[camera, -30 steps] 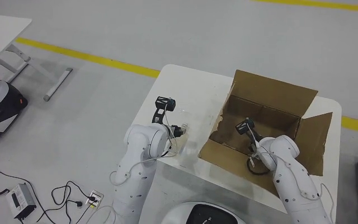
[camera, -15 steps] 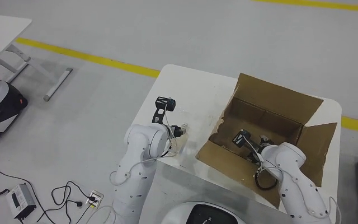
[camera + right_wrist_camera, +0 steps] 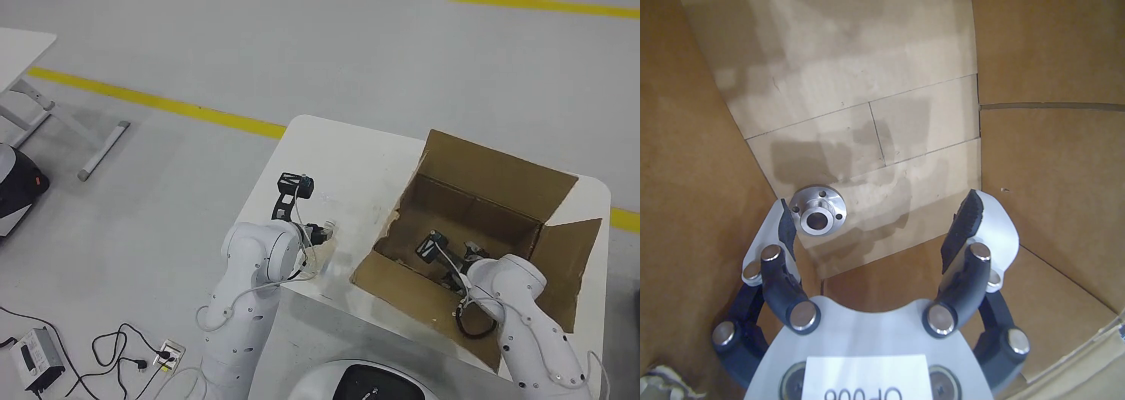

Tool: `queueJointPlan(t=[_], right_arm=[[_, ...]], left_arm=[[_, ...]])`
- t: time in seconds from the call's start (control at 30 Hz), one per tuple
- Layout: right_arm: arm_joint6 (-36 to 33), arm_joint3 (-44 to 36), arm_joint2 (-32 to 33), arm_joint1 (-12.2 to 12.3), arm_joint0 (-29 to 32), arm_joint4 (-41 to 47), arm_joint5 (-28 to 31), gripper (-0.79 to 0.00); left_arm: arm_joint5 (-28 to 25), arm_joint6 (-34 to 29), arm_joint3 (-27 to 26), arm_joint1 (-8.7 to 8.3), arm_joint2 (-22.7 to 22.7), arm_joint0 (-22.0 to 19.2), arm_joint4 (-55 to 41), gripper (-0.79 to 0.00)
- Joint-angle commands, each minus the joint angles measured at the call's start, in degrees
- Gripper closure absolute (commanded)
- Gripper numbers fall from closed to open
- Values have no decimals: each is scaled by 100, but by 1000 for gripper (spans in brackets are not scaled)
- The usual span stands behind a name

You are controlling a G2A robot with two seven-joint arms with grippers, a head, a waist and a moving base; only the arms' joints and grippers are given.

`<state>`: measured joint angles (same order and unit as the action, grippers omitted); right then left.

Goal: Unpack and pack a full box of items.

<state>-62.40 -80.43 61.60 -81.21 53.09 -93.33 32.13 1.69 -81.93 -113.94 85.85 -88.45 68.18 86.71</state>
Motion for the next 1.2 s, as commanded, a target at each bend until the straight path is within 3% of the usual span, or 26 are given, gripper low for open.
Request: queueJointPlan(t=[0.0,0.33,0.67,1.17], right_arm=[[45,49,-12,8,-2,-15,66,-785],[-368,550,-365,-38,-262,189,602,-785],[-254,1027,-697,-28,-554,330,722,-785],[-474,516,-784,351,-536,1182,503,-785]], left_arm=[[0,0,0,0,0,0,0,-785],[0,0,0,0,0,0,0,-785],[0,0,0,0,0,0,0,-785],[0,0,0,0,0,0,0,-785]])
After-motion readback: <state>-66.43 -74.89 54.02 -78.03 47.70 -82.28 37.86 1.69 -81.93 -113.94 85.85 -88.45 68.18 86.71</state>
